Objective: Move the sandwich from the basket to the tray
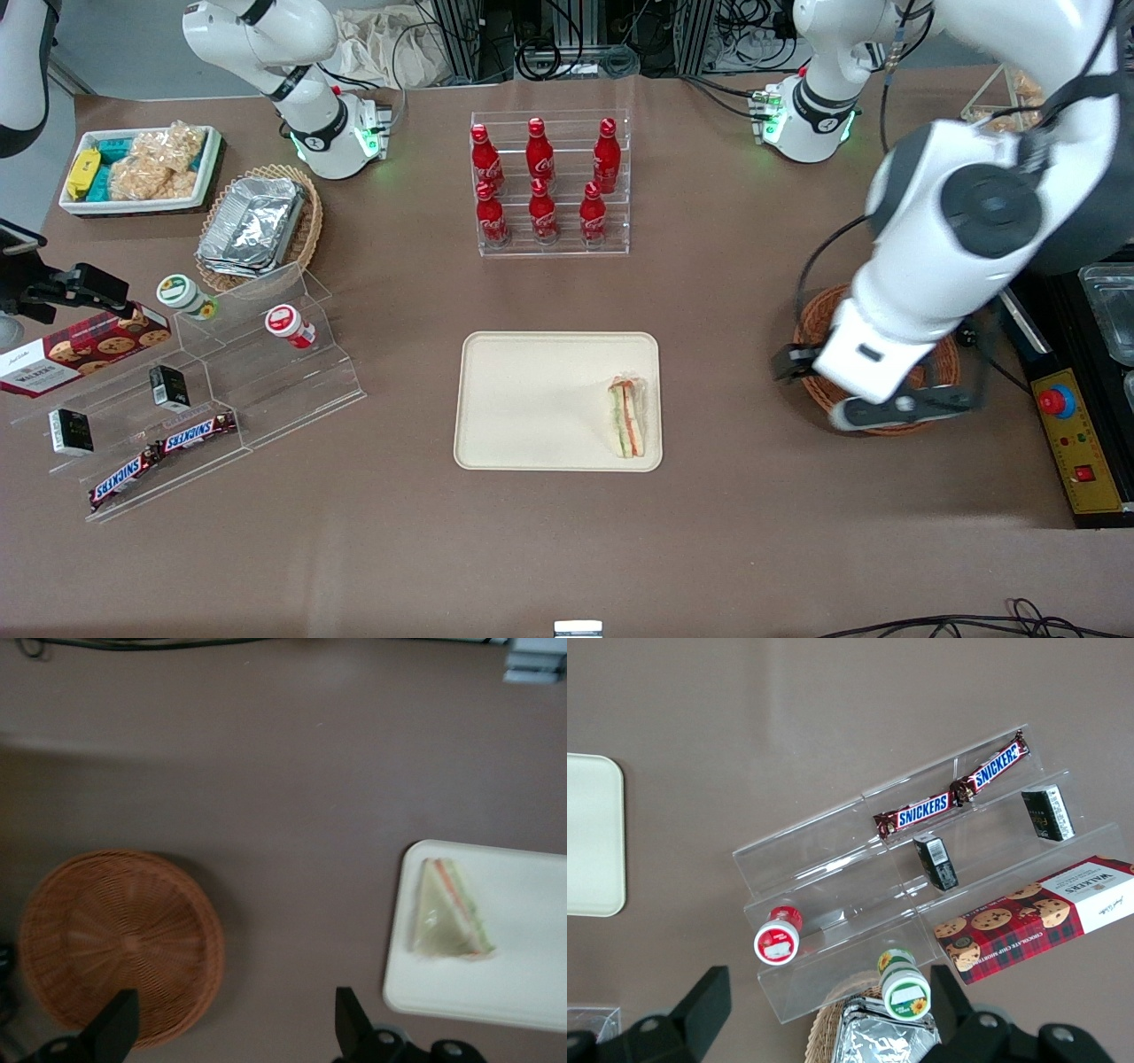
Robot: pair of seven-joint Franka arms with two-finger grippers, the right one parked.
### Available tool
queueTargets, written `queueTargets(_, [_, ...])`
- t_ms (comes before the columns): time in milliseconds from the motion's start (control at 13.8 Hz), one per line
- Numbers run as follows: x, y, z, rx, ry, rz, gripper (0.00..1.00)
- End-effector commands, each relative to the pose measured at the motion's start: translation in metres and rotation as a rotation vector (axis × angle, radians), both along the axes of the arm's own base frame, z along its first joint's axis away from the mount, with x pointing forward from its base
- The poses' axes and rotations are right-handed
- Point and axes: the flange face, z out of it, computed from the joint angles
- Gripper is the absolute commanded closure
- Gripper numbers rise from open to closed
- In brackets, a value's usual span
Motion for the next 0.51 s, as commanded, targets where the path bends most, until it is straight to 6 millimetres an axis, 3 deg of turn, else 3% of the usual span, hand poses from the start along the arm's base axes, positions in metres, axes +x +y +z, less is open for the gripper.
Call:
queueTargets(0, [-0.017, 0.054, 0.032, 0.031, 0.023, -0.094, 0.01])
queueTargets(72, [-0.023, 0.071, 0.052, 0.048, -0.007, -0.116, 0.01])
queueTargets(217, [-0.022, 0.115, 0.056, 0.064, -0.008, -0.058, 0.01])
queueTargets(435, [-0.023, 0.127, 0.059, 0.057, -0.010, -0.042, 0.01])
